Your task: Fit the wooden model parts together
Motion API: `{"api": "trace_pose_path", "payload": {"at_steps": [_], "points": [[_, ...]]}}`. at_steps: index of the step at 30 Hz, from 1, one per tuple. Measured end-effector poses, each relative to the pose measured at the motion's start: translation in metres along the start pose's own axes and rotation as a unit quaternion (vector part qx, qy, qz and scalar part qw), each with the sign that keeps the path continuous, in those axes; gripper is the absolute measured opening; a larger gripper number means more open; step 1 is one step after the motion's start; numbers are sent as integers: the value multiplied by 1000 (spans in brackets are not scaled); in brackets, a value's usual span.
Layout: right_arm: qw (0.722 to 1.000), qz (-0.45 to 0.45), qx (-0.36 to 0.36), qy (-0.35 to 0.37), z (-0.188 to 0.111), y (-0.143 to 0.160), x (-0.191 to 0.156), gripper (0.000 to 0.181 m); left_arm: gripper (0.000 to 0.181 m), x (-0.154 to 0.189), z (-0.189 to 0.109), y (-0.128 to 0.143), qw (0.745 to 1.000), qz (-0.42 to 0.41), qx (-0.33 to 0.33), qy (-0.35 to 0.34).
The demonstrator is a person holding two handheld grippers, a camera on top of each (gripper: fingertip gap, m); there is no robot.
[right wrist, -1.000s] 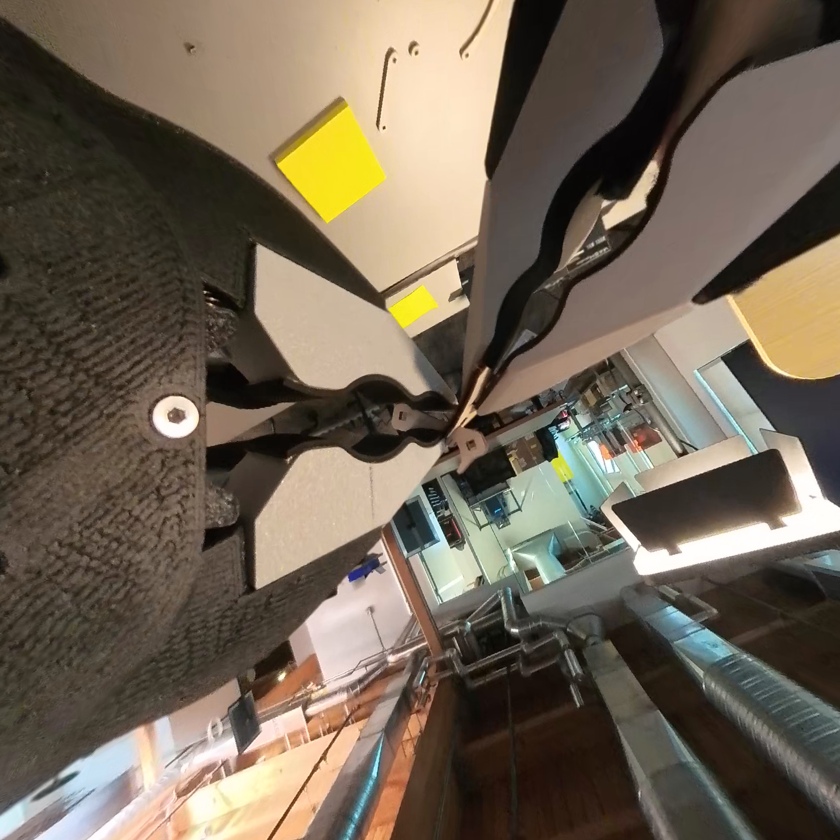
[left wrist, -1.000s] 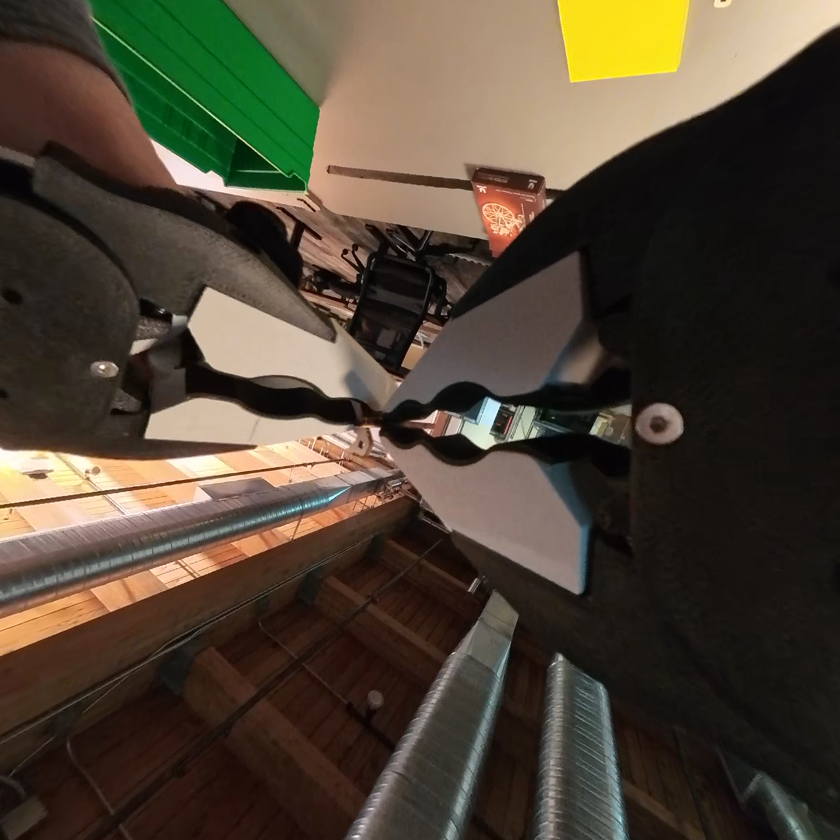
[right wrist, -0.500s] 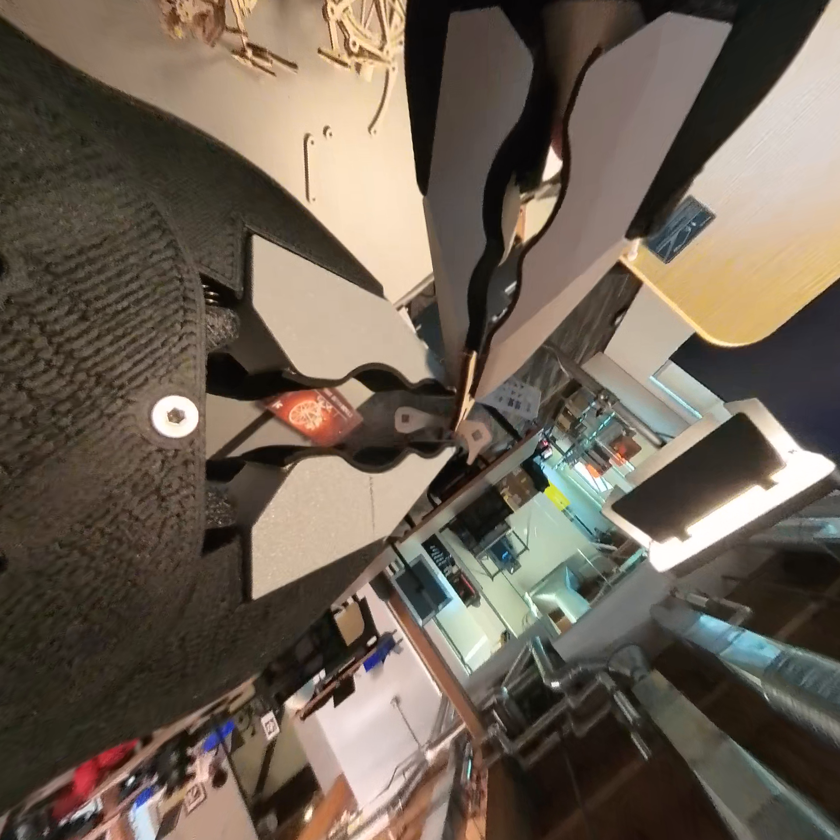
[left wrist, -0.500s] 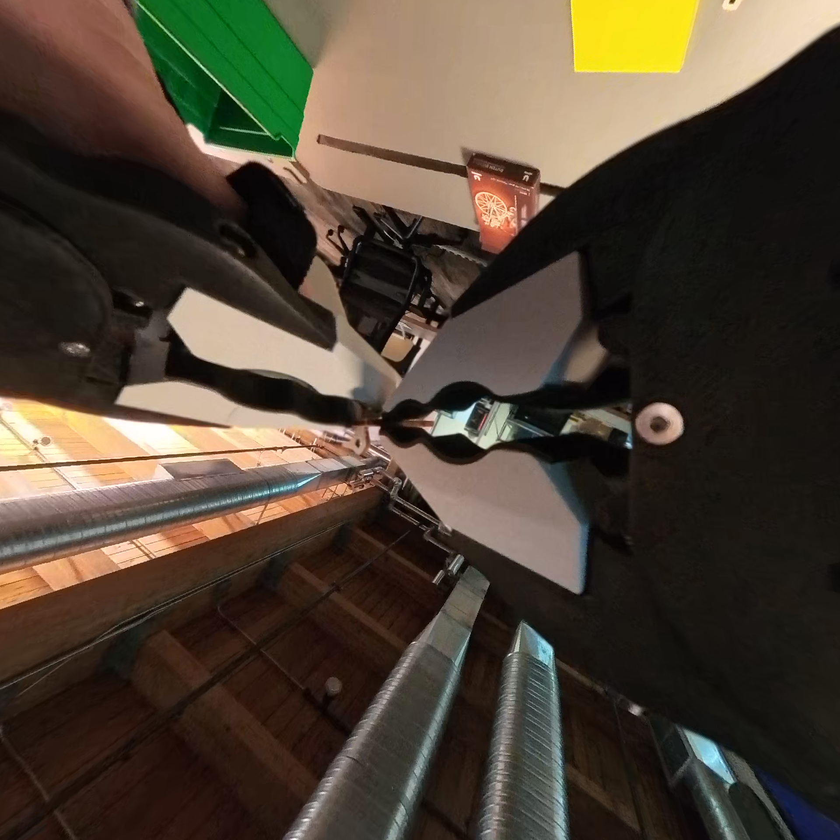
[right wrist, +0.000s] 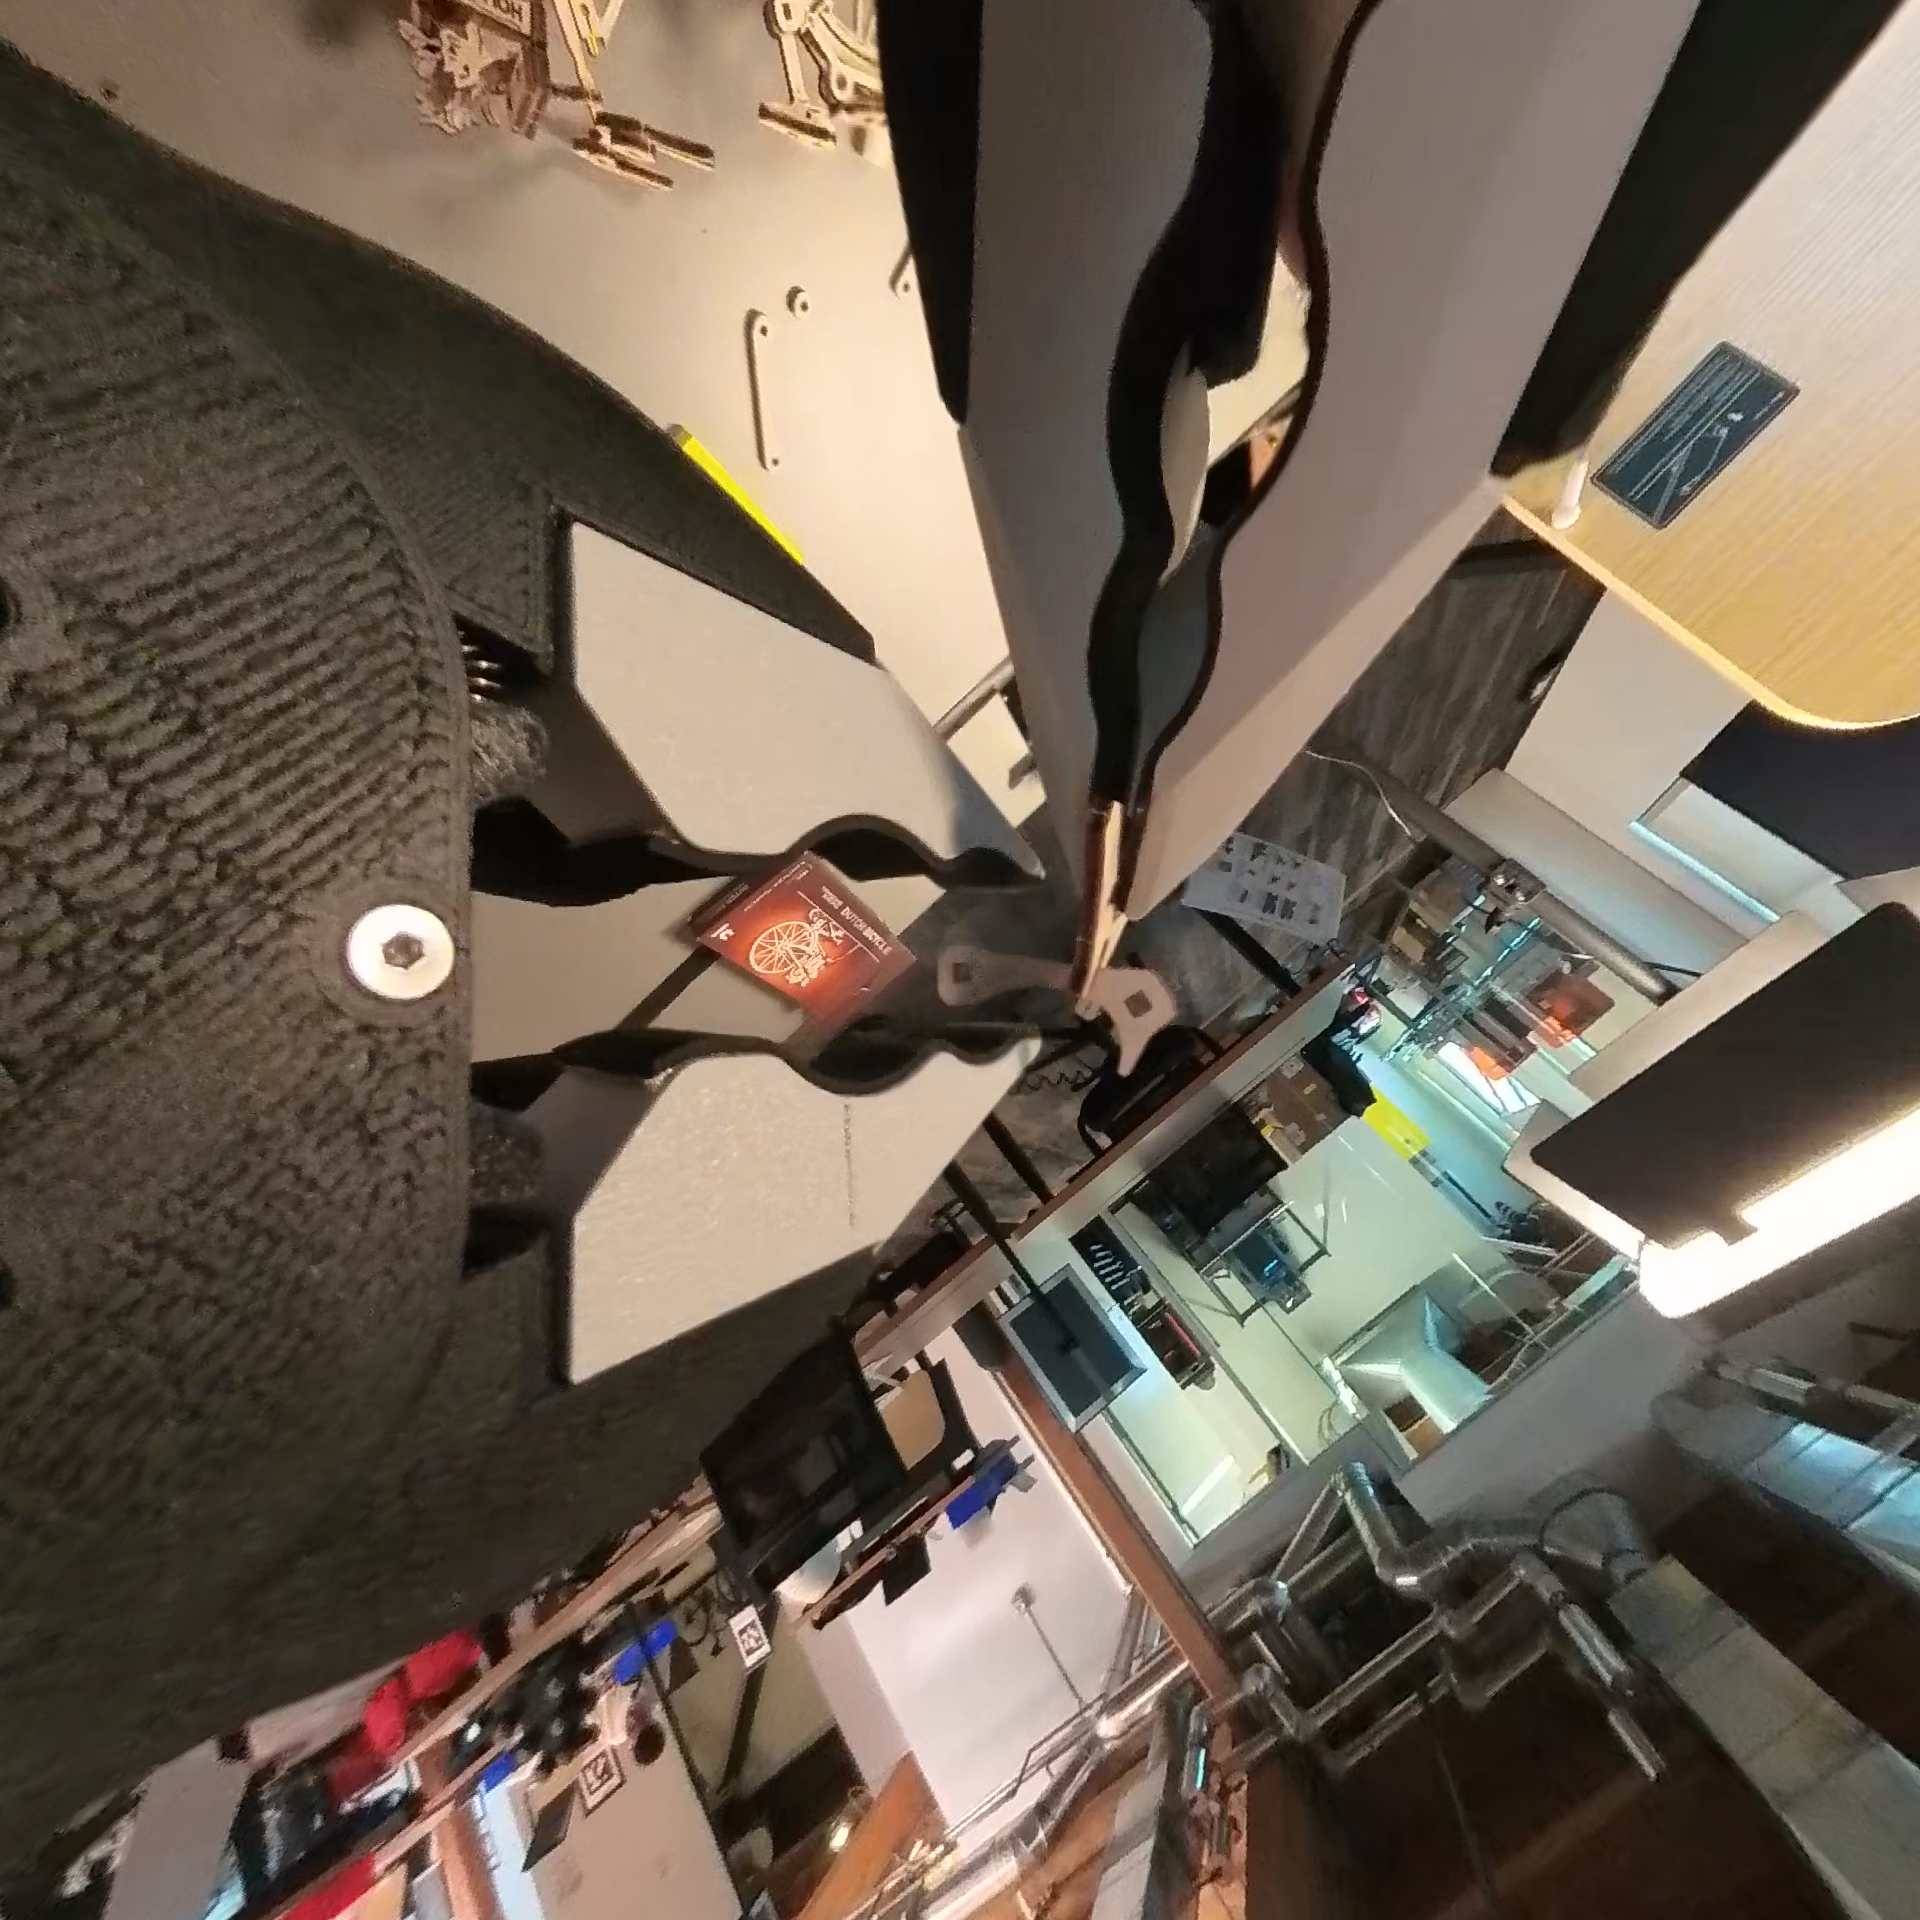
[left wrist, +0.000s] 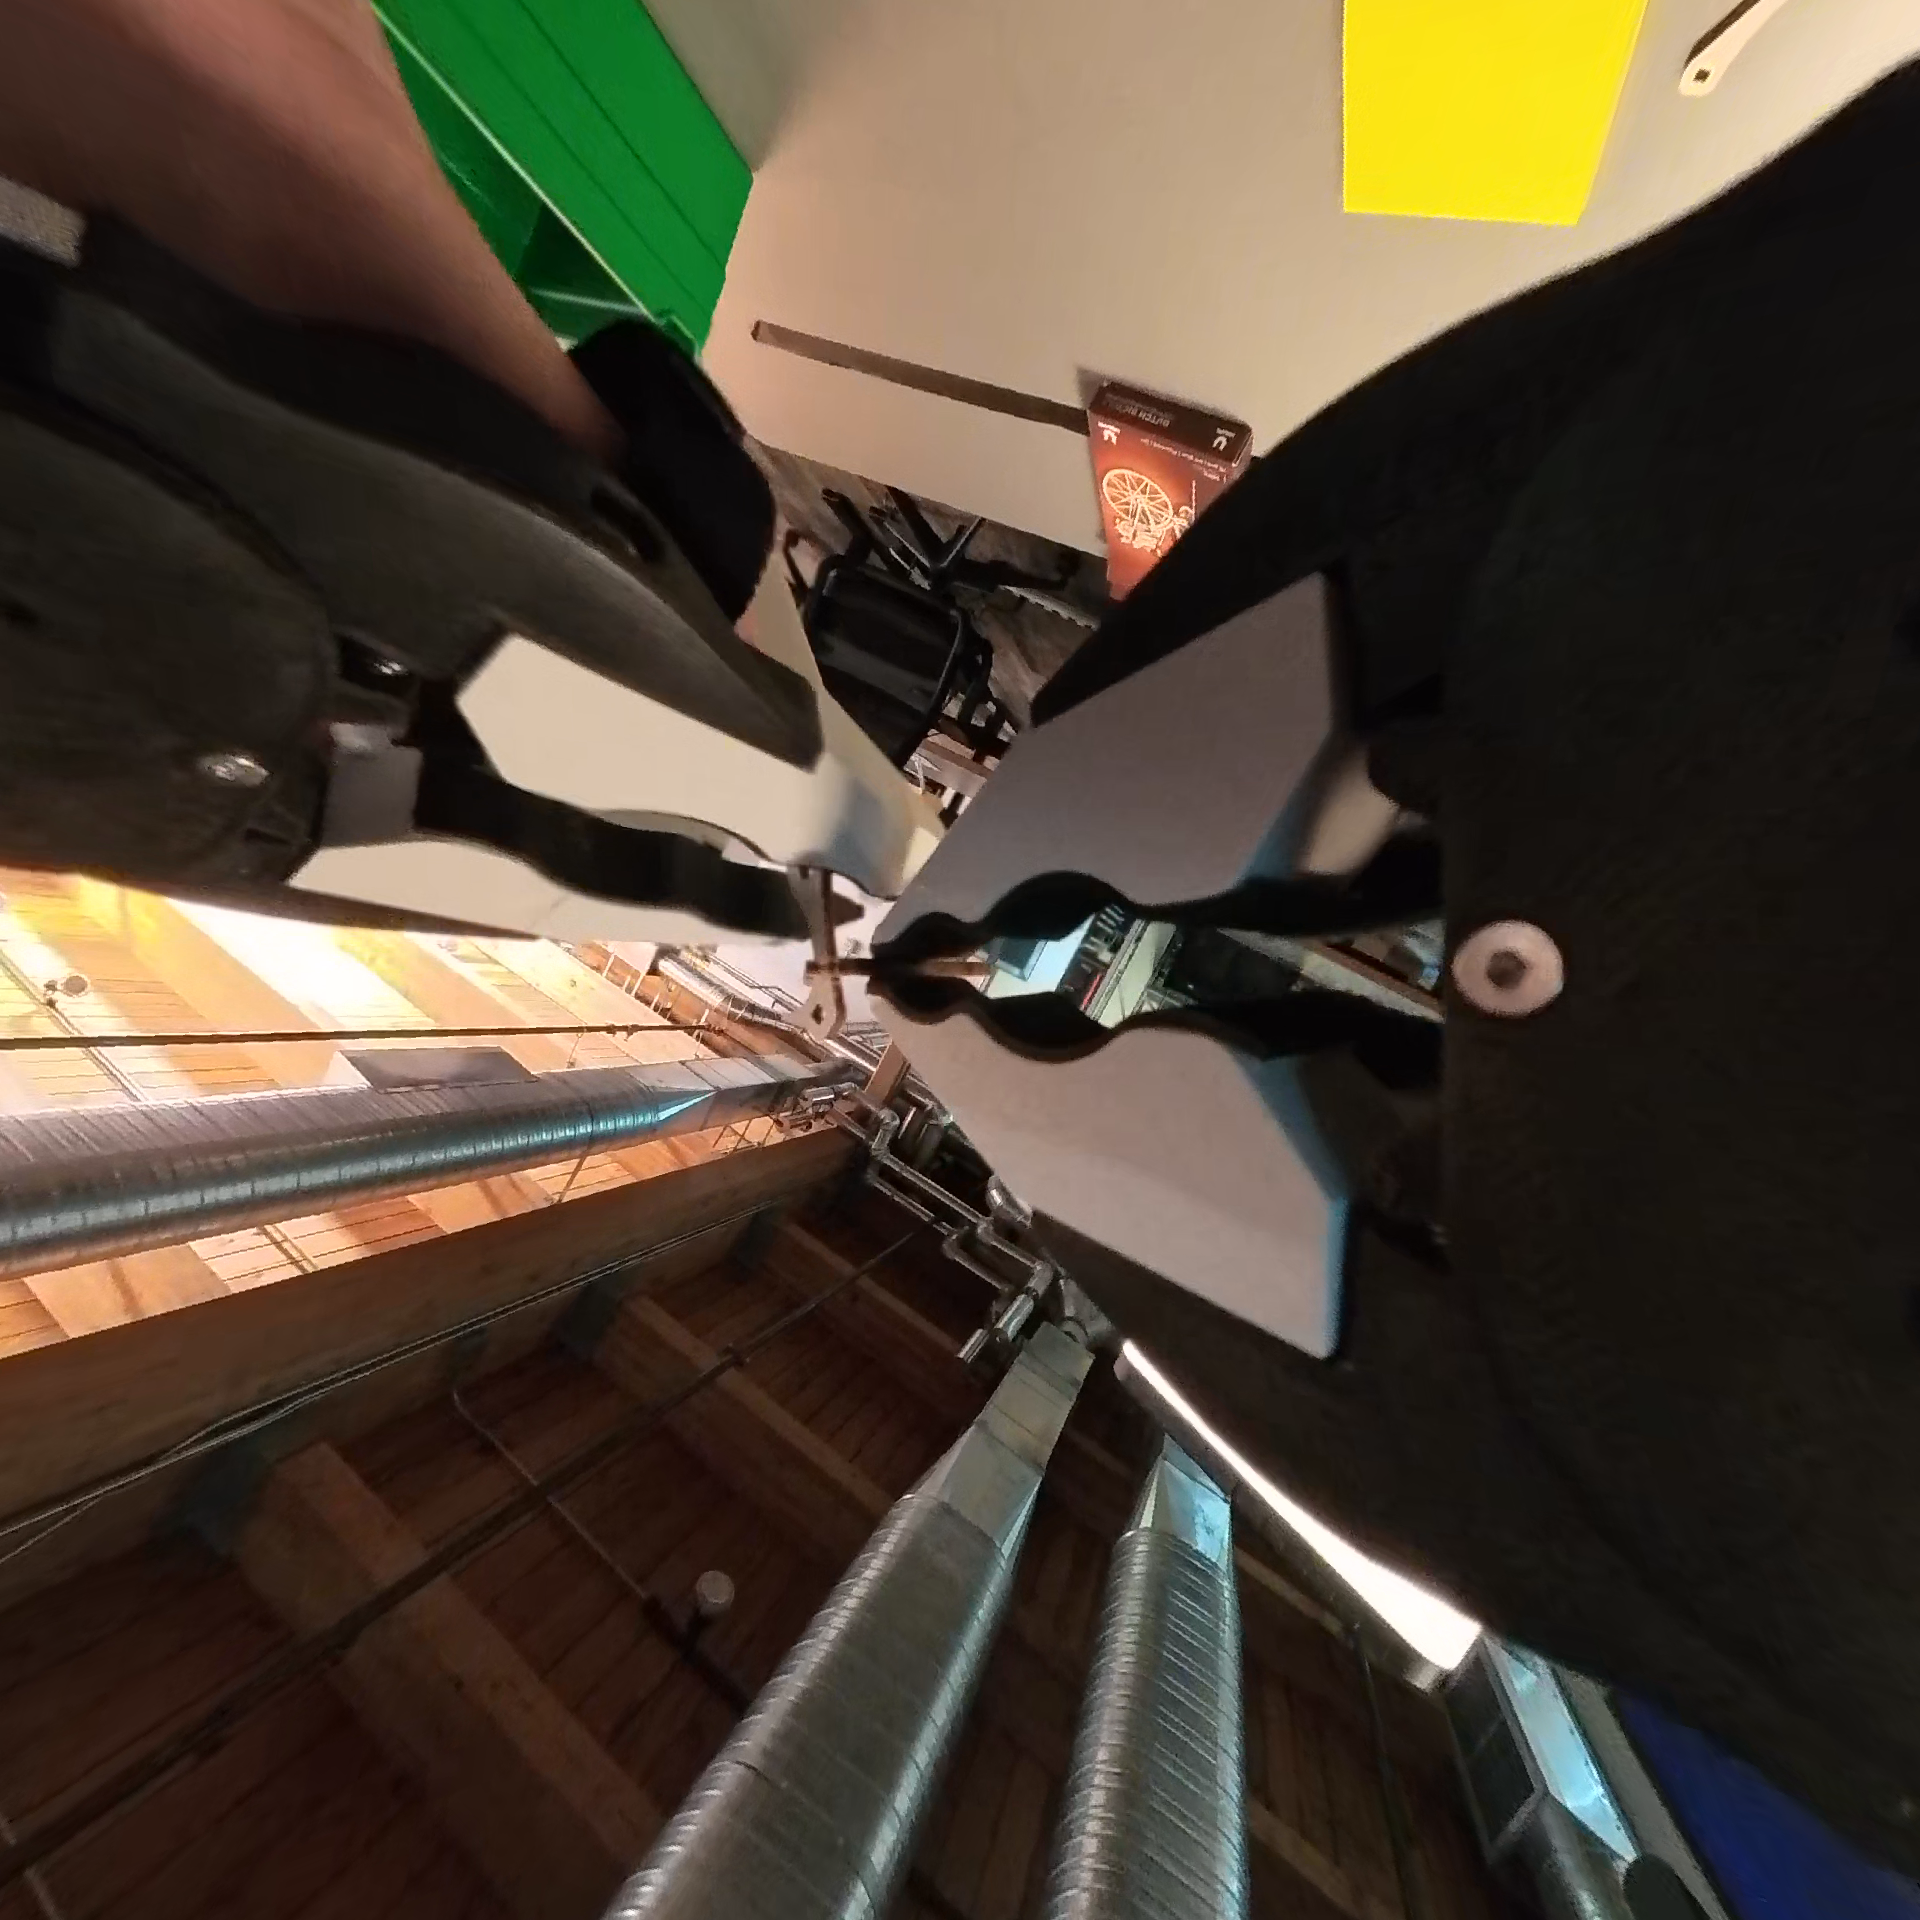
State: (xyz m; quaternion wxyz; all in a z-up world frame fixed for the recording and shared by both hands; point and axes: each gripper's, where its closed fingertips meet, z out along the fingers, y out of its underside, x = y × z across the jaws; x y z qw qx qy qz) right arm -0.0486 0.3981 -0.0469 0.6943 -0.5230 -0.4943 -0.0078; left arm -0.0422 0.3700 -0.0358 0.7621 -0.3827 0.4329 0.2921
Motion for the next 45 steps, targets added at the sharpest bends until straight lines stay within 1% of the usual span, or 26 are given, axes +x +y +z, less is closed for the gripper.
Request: {"api": "trace_pose_path", "payload": {"at_steps": [4, 6, 7, 10, 14, 21, 27, 30, 40, 43, 45], "points": [[1000, 3, -10, 11, 3, 4, 3, 18, 1, 2, 0, -4, 1000, 3, 6, 4], [1000, 3, -9, 14, 2, 3, 3, 4, 1, 2, -1, -6, 1000, 7, 10, 2], [1000, -1, -8, 20, 2, 3, 5, 0, 1, 2, -1, -7, 1000, 10, 12, 1], [999, -25, -9, 20, -1, 3, 4, 0, 1, 2, -3, -10, 1000, 16, 21, 4], [993, -111, -21, 33, -2, 6, 2, 0, 1, 5, -5, -9, 999, 29, 27, 19], [980, -198, -10, 31, -7, 7, -3, 0, 1, 10, -10, -10, 997, 26, 52, 52], [974, -222, -1, 47, -11, 3, -2, 0, 1, 9, -11, -13, 997, 10, 58, 52], [968, -245, -5, 52, -12, 5, -3, 0, 0, 11, -11, -13, 996, 9, 60, 63], [938, -339, -39, 58, -11, 13, -11, 0, 0, 22, -20, -7, 989, 10, 78, 126], [929, -359, -50, 71, -9, 14, -11, 0, 0, 23, -21, -4, 989, 16, 73, 129], [933, -350, -52, 70, -7, 15, -10, 0, 0, 22, -19, -3, 990, 13, 71, 125]]}}
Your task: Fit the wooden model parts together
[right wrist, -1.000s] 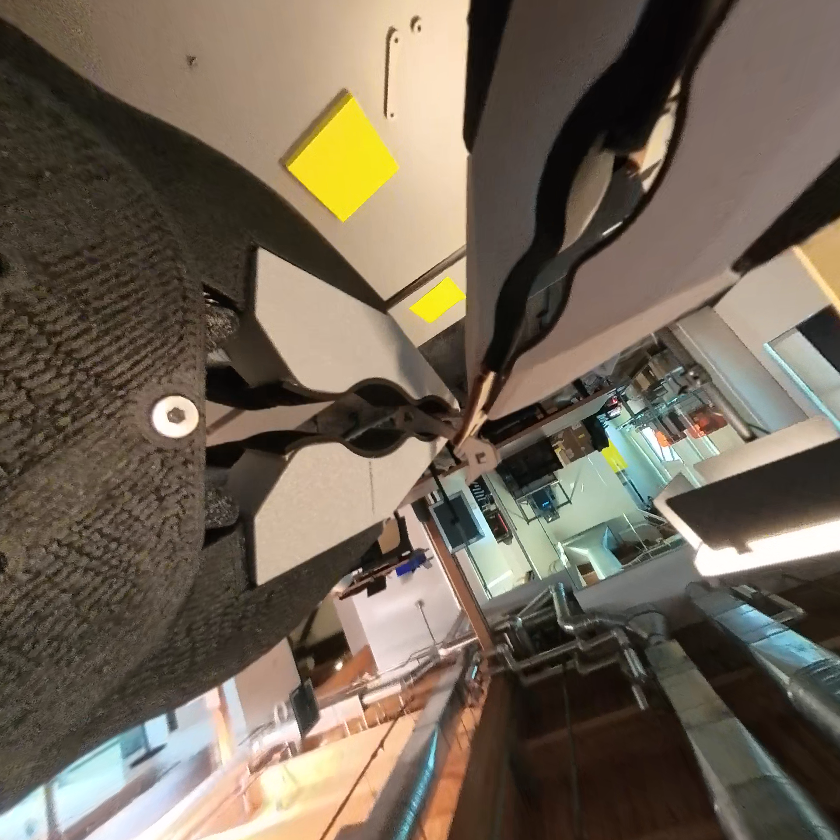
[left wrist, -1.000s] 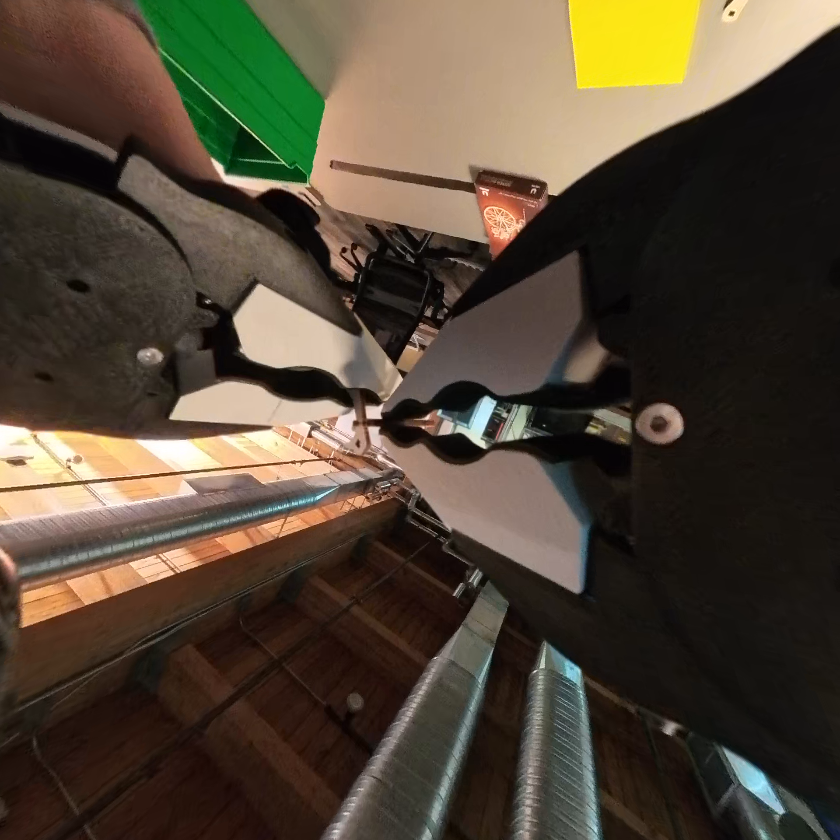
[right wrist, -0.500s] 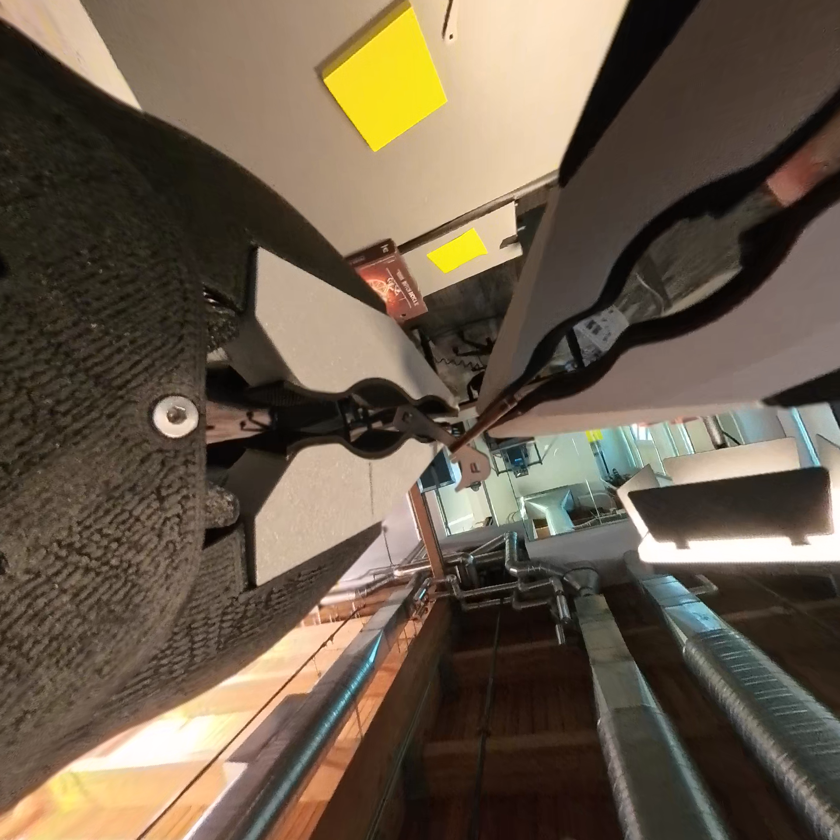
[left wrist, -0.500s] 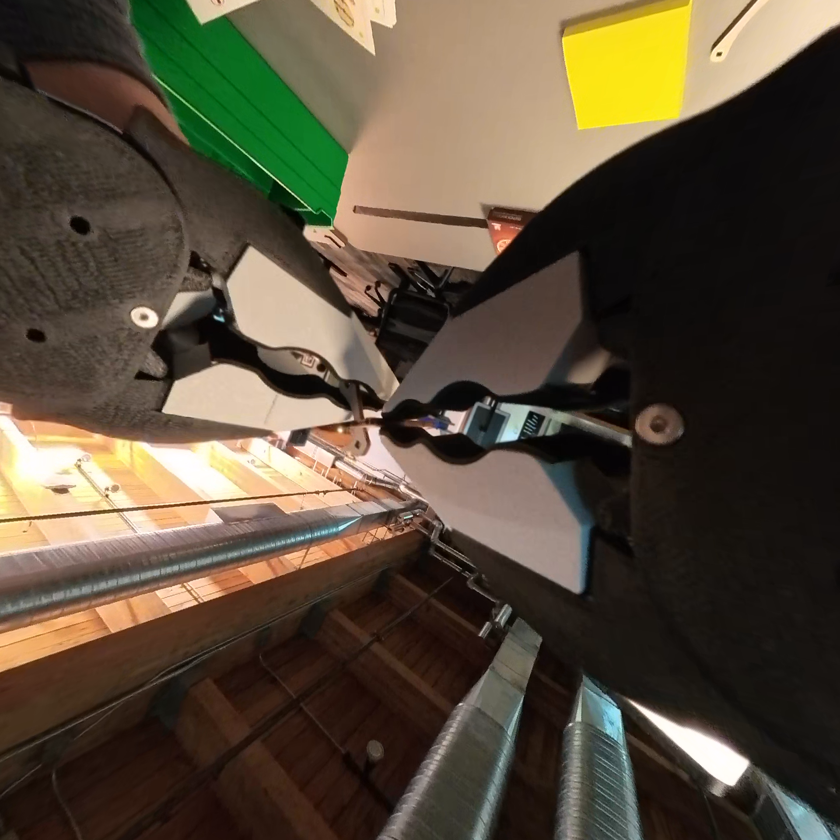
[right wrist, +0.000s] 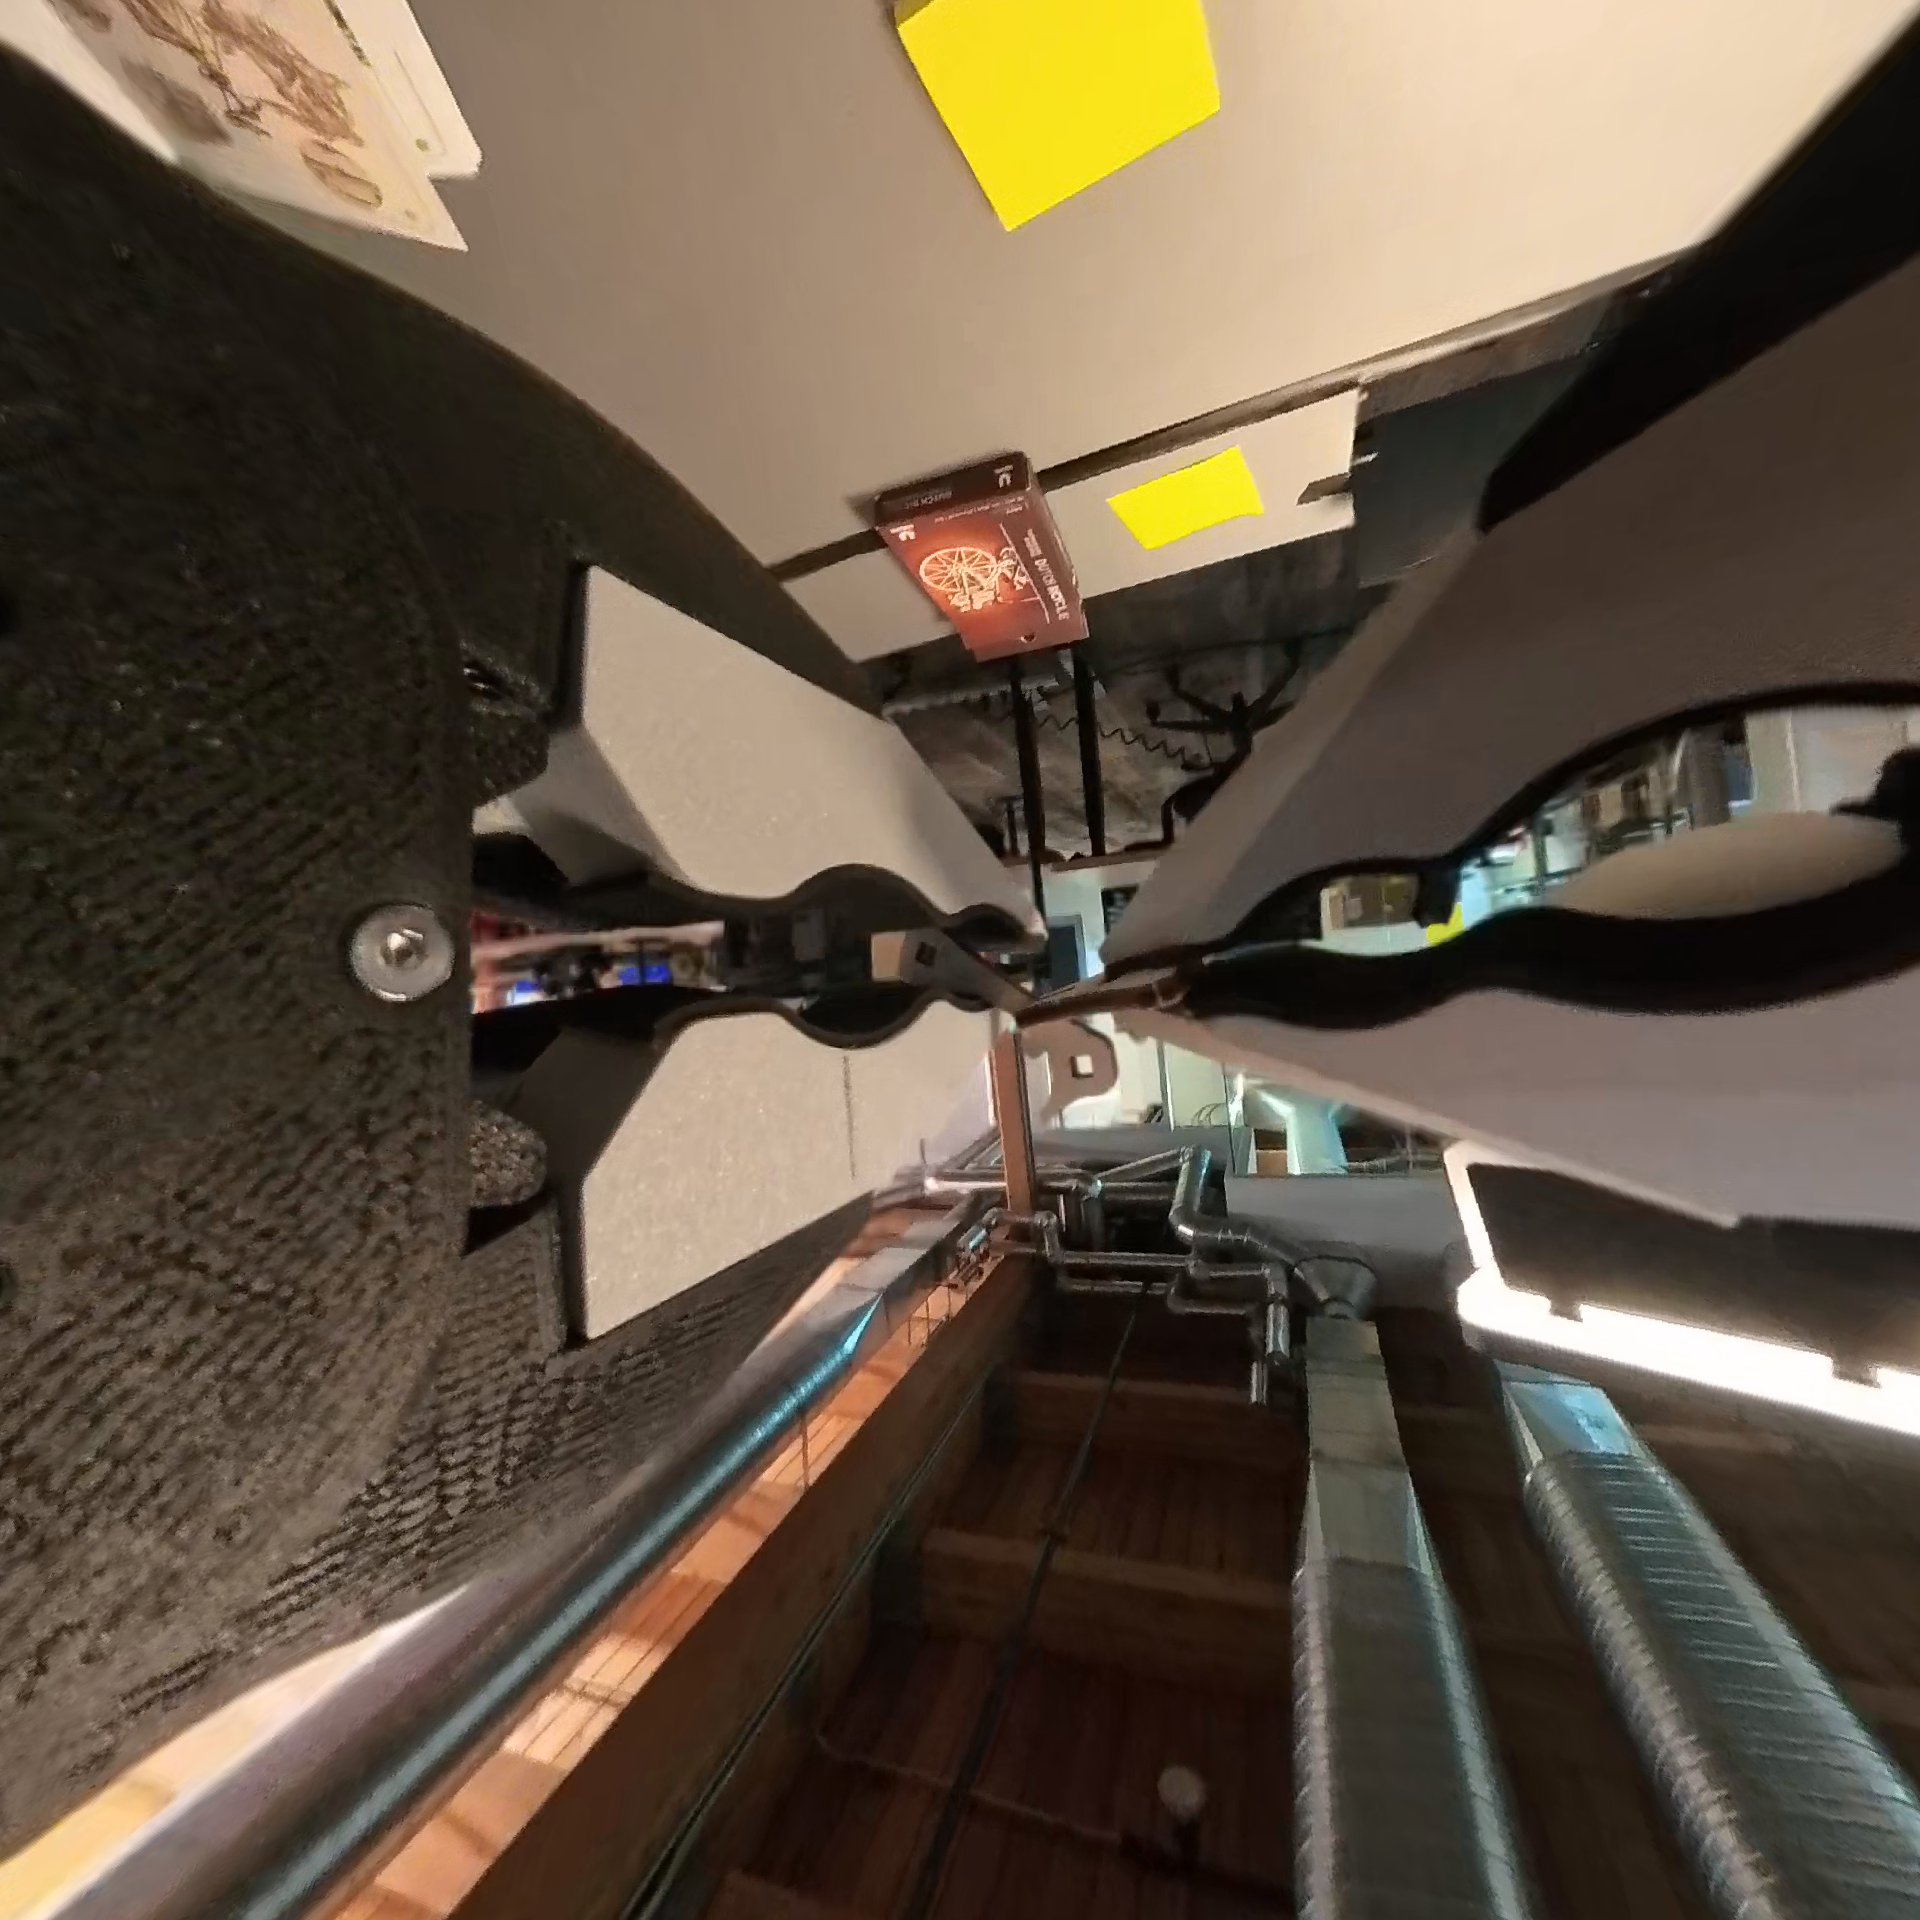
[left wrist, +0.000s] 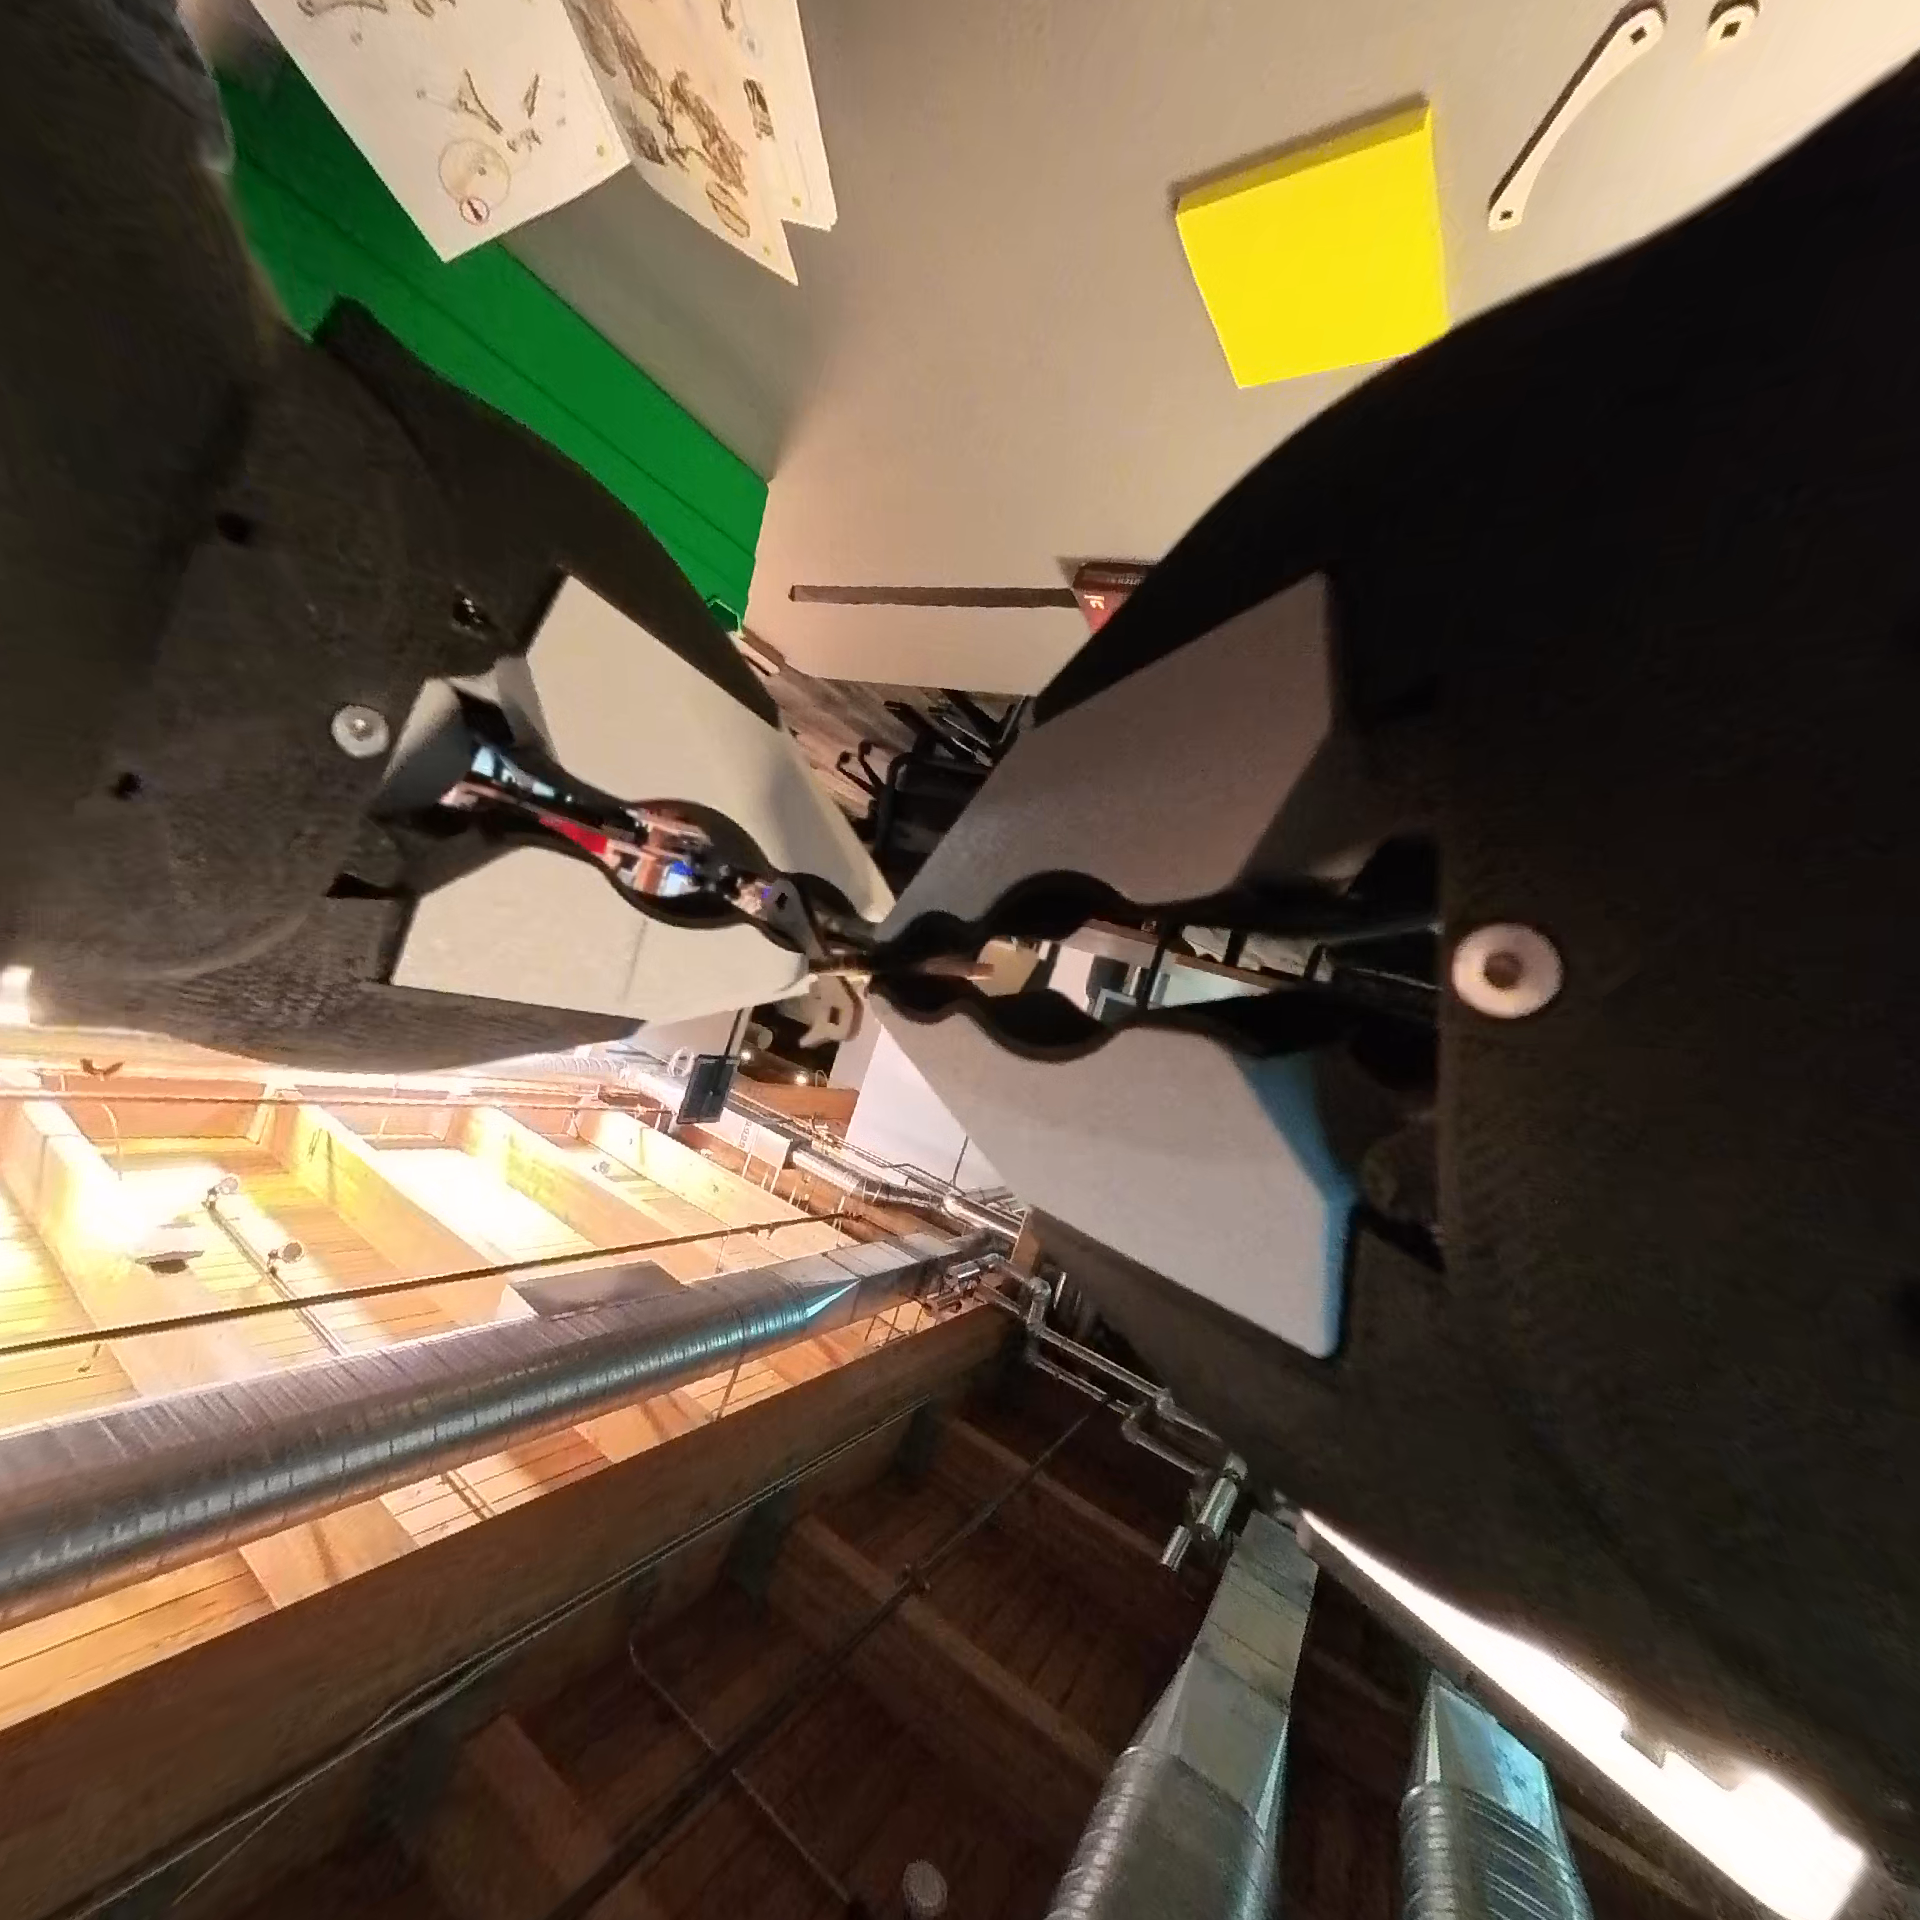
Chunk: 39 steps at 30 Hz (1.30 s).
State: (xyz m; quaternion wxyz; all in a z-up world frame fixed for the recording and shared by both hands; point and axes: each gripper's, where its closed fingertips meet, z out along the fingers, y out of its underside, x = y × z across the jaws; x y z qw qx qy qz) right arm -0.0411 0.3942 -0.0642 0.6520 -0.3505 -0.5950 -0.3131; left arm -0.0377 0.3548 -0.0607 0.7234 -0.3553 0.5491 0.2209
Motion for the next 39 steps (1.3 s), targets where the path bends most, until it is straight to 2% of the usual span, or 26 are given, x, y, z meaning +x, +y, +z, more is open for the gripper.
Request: {"api": "trace_pose_path", "payload": {"at_steps": [4, 7, 10, 16, 19, 30, 39], "points": [[996, 84, 13, -11, 0, -1, 6, 0, 0, -8, 4, -4, 999, -17, -2, -37], [995, 101, 8, -6, -1, 2, 10, 0, 0, -11, 8, -7, 998, -21, -12, -58], [997, 83, 0, -2, -1, 6, 9, 0, 0, -9, 11, -7, 998, -22, -20, -53], [1000, -7, 7, -4, 0, -6, -4, 0, 0, 3, -5, 2, 1000, -2, -5, 29], [1000, -26, -2, -7, 4, -7, -9, 0, 0, 7, -7, 8, 999, 7, -17, 45], [998, 60, 17, 33, -7, -6, 18, 0, 2, -19, 0, -8, 997, -30, 7, -66], [993, 111, 18, 41, -8, -4, 27, 0, 1, -23, 4, -11, 994, -17, -4, -110]]}}
